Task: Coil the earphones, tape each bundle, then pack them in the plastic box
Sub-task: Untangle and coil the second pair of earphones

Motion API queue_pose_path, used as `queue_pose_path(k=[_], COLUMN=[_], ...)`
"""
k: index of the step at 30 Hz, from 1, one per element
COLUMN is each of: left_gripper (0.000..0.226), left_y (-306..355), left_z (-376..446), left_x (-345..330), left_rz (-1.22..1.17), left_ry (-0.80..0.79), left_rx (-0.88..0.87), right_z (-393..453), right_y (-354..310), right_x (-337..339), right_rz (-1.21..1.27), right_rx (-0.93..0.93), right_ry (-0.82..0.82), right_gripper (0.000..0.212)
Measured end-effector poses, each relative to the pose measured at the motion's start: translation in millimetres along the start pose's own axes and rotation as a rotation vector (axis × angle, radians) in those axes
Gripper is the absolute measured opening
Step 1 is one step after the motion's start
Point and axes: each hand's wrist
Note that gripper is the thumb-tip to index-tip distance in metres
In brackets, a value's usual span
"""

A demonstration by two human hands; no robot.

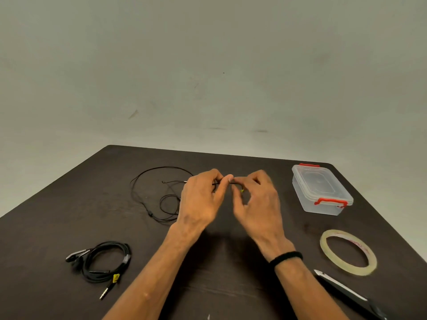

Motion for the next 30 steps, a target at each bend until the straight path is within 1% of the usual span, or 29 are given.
queue_pose_path(k=[3, 5, 7, 9, 10, 12, 15, 16, 17, 18, 19, 20, 22, 23, 24, 26, 28, 30], left_gripper=[0.034, 0.034, 0.034, 0.034, 0.035, 0.035, 0.034, 0.034, 0.035, 0.035, 0.034, 0.034, 0.033, 0.032, 0.031, 0.030, 0.030, 0.031], left_y=[1, 2, 2, 3, 4, 3, -1, -2, -3, -3, -3, -3, -1, -1, 0, 1, 1, 1], left_z=[-1, 0, -1, 0, 0, 2, 5, 5, 5, 5, 4, 2, -1, -2, -2, -3, -4, -4], left_x=[0, 0, 0, 1, 2, 6, 11, 12, 13, 13, 12, 11, 8, 6, 5, 3, 1, 1], left_rz=[-0.013, -0.030, -0.055, -0.071, -0.074, -0.052, 0.005, 0.020, 0.028, 0.033, 0.038, 0.047, 0.067, 0.076, 0.083, 0.086, 0.076, 0.067], left_ry=[0.008, -0.007, -0.027, -0.042, -0.043, -0.021, 0.031, 0.051, 0.067, 0.075, 0.076, 0.073, 0.065, 0.062, 0.056, 0.036, 0.023, 0.022], left_rx=[-0.022, -0.011, -0.004, -0.010, -0.011, -0.017, -0.006, 0.006, 0.017, 0.022, 0.022, 0.012, -0.034, -0.061, -0.082, -0.102, -0.108, -0.106], right_z=[-4, -5, -6, -5, -4, -2, 5, 8, 8, 8, 7, 4, -2, -5, -7, -10, -11, -10], right_y=[-10, -11, -9, -5, -2, 3, 8, 9, 10, 9, 7, 5, 0, -5, -9, -15, -17, -17], right_x=[-4, -5, -5, -6, -7, -8, -5, -4, -3, -3, -2, -2, -2, -3, -5, -10, -9, -9], right_rz=[0.181, 0.263, 0.284, 0.279, 0.292, 0.390, 0.720, 0.814, 0.864, 0.877, 0.853, 0.776, 0.555, 0.479, 0.436, 0.414, 0.439, 0.464], right_rx=[-0.076, -0.132, -0.141, -0.172, -0.217, -0.370, -0.731, -0.825, -0.873, -0.882, -0.855, -0.780, -0.533, -0.415, -0.322, -0.239, -0.245, -0.274], right_ry=[-0.019, -0.022, -0.039, -0.043, -0.042, -0.048, 0.002, 0.028, 0.040, 0.035, 0.021, -0.001, -0.073, -0.120, -0.158, -0.168, -0.150, -0.150], right_gripper=[0.019, 0.016, 0.008, 0.007, 0.008, 0.011, 0.013, 0.012, 0.010, 0.007, 0.009, 0.019, 0.044, 0.050, 0.048, 0.033, 0.022, 0.018])
Point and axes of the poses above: each hand's wrist, its own z-axis towards the middle knuckle, its own x-axis out of the back of the hand, y = z × x, and after that the axes turned 12 degrees about -z, right-handed
